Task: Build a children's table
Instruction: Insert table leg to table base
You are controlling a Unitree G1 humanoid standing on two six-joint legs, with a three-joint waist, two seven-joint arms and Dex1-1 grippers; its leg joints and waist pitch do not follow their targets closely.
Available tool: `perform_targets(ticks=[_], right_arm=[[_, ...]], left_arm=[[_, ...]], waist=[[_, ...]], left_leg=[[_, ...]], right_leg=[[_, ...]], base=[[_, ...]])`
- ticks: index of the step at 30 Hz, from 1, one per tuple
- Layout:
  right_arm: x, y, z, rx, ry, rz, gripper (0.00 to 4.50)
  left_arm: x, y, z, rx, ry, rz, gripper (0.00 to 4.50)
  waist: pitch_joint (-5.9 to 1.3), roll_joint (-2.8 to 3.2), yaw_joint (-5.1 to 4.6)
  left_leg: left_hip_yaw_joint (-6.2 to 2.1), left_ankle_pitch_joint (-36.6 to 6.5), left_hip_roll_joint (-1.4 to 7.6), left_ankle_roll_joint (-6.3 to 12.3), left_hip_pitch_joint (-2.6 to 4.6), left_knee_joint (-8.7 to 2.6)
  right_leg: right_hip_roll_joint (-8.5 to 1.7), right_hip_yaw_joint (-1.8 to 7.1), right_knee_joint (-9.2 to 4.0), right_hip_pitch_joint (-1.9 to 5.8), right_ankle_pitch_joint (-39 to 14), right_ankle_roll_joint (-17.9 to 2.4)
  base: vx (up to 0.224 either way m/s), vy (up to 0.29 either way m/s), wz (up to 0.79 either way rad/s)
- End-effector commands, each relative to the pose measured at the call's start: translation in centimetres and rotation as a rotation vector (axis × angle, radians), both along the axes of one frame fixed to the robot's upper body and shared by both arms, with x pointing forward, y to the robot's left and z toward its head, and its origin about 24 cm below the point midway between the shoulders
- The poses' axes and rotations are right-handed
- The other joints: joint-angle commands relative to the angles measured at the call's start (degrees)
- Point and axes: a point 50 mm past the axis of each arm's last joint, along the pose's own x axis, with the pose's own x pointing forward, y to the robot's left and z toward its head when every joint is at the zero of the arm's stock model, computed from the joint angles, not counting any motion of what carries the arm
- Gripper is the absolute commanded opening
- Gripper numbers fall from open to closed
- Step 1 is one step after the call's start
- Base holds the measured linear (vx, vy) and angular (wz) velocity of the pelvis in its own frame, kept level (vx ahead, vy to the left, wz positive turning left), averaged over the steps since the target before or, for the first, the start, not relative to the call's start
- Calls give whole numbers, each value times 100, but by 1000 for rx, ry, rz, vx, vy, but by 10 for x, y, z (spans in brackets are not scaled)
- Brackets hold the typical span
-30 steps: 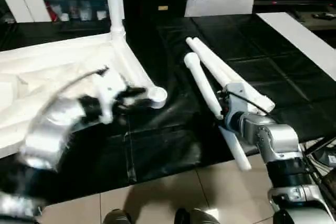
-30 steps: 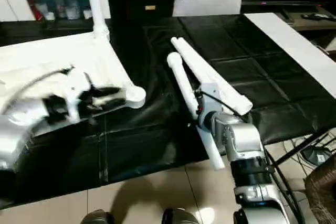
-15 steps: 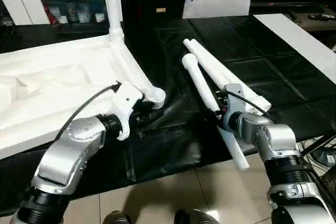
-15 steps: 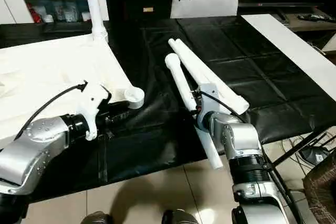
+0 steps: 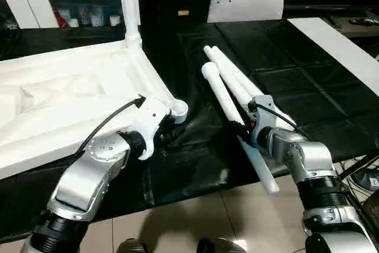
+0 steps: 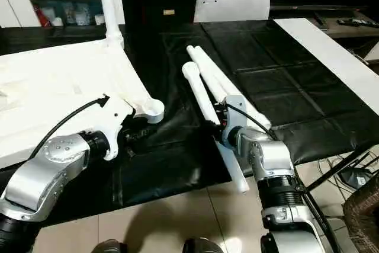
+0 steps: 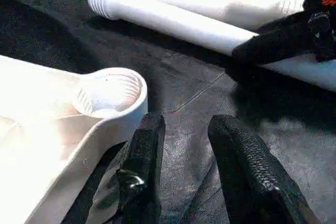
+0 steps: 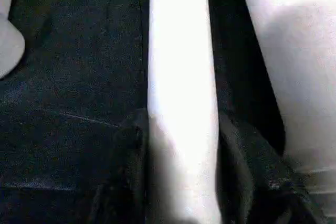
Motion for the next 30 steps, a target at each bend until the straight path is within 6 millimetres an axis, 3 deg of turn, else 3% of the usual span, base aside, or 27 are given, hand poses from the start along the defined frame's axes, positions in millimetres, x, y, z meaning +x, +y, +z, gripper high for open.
perform_targets(ticks=[1, 5, 6, 8, 15, 20, 21, 28, 30], right_arm=[[2, -4, 2, 15, -19, -19, 159], [4, -4, 7, 40, -50, -20, 157], [5, -3, 9, 47, -62, -18, 157], [6, -2, 13, 82, -84, -22, 157], [9, 13, 54, 433, -247, -4, 157], [5, 27, 68, 494, -357, 57, 157], [-1, 37, 75, 541, -403, 103, 157], [-21, 64, 77, 531, -466, 318, 157], [-26, 71, 76, 515, -442, 371, 157]], left_arm=[[2, -1, 3, -1, -7, 9, 167], [5, -1, 5, 3, -12, 17, 167], [5, -1, 5, -3, -7, 13, 194], [6, -2, 6, -34, 3, 11, 200], [25, -8, 28, -309, 8, 130, 243], [34, -20, 38, -460, 36, 146, 274], [37, -29, 45, -558, 52, 138, 274], [47, -48, 60, -773, 131, 131, 278], [47, -52, 64, -836, 155, 105, 278]], waist=[[-542, 84, -5], [-528, 91, -7], [-532, 89, -9], [-524, 82, -7], [-548, 76, 5], [-553, 73, 37], [-552, 71, 36], [-575, 65, 79], [-588, 88, 82]], left_leg=[[11, -1243, 2, 84, 21, -311], [4, -1279, -11, 99, 21, -310], [5, -1278, -11, 107, 21, -308], [1, -1269, -5, 107, 18, -314], [-1, -1111, 16, 174, 3, -325], [2, -1029, 7, 202, -13, -321], [12, -1013, 1, 233, -24, -323], [-24, -824, 49, 308, -58, -332], [-38, -730, 64, 341, -62, -336]], right_leg=[[-319, 193, -623, 359, -2939, 182], [-311, 179, -637, 355, -2992, 226], [-308, 176, -639, 354, -2988, 235], [-312, 178, -633, 351, -2951, 219], [-311, 188, -579, 378, -2561, 75], [-333, 189, -592, 384, -2595, 108], [-324, 189, -615, 387, -2589, 126], [-355, 191, -558, 436, -2069, -96], [-356, 192, -546, 451, -1880, -152]], base=[[0, 0, 0], [0, 0, 0], [0, 0, 0], [0, 0, 0], [0, 0, 0], [0, 0, 0], [0, 0, 0], [0, 0, 0], [0, 0, 0]])
